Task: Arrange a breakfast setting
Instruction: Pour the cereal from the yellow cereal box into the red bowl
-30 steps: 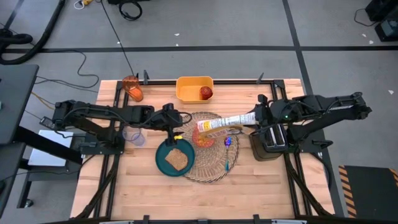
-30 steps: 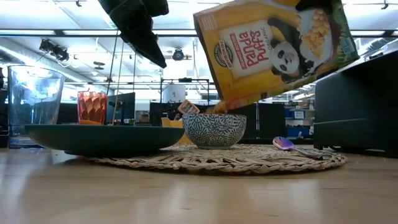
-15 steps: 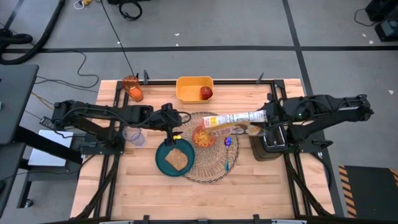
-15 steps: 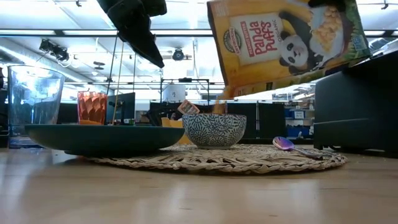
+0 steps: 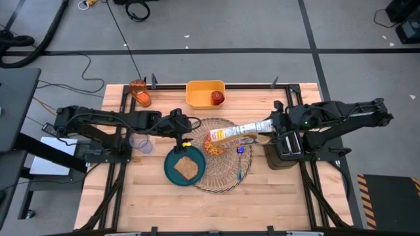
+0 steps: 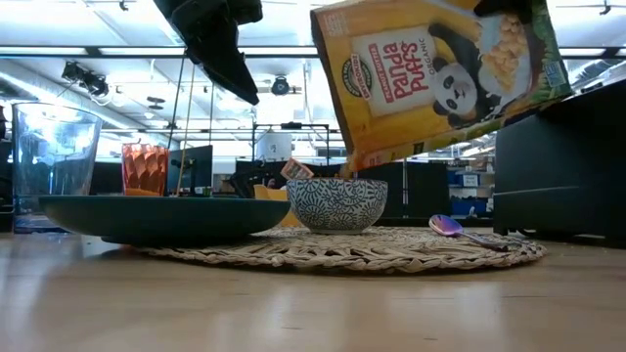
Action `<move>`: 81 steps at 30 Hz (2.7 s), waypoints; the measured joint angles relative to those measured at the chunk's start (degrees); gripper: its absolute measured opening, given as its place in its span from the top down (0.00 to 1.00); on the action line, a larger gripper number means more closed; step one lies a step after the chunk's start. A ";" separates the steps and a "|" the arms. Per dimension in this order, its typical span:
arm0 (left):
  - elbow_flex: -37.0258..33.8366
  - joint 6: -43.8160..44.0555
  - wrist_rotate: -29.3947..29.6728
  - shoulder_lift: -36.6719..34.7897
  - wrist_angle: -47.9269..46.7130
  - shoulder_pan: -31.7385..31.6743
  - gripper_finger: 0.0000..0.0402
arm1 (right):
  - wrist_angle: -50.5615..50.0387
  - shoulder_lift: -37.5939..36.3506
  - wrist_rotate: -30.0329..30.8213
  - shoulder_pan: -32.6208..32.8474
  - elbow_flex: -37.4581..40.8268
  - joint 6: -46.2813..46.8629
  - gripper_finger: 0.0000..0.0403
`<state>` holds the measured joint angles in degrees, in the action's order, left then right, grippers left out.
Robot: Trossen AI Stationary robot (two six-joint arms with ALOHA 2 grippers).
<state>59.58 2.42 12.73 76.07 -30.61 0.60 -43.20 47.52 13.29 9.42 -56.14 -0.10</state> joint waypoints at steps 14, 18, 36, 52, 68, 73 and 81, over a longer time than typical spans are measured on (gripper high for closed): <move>0.01 -0.11 0.00 0.00 -0.07 0.02 0.29 | 0.57 0.23 0.03 -0.63 0.00 0.71 0.51; 0.01 -0.17 0.00 0.00 -0.09 0.02 0.29 | 0.30 0.20 -0.31 -0.66 0.00 1.37 0.51; 0.01 -0.11 -0.02 0.00 -0.26 0.02 0.29 | 0.63 0.45 -0.33 -1.07 -0.05 1.45 0.51; 0.01 -0.13 -0.02 0.00 -0.09 0.02 0.29 | 4.17 0.95 -0.66 -1.15 -0.04 0.33 0.52; 0.03 -0.07 -0.02 0.00 -0.05 0.02 0.29 | -0.80 -0.55 0.16 -1.75 -0.03 1.65 0.52; 0.03 -0.02 -0.02 0.00 -0.04 0.02 0.29 | -1.41 -1.85 -0.29 -1.87 -0.07 1.66 0.52; 0.03 -0.10 0.01 0.00 0.97 -0.07 0.29 | -3.14 -2.86 -0.85 -1.87 -0.74 1.57 0.52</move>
<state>59.61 2.32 12.74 76.07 -29.64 0.54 -46.35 44.65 12.44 7.55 -56.88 1.48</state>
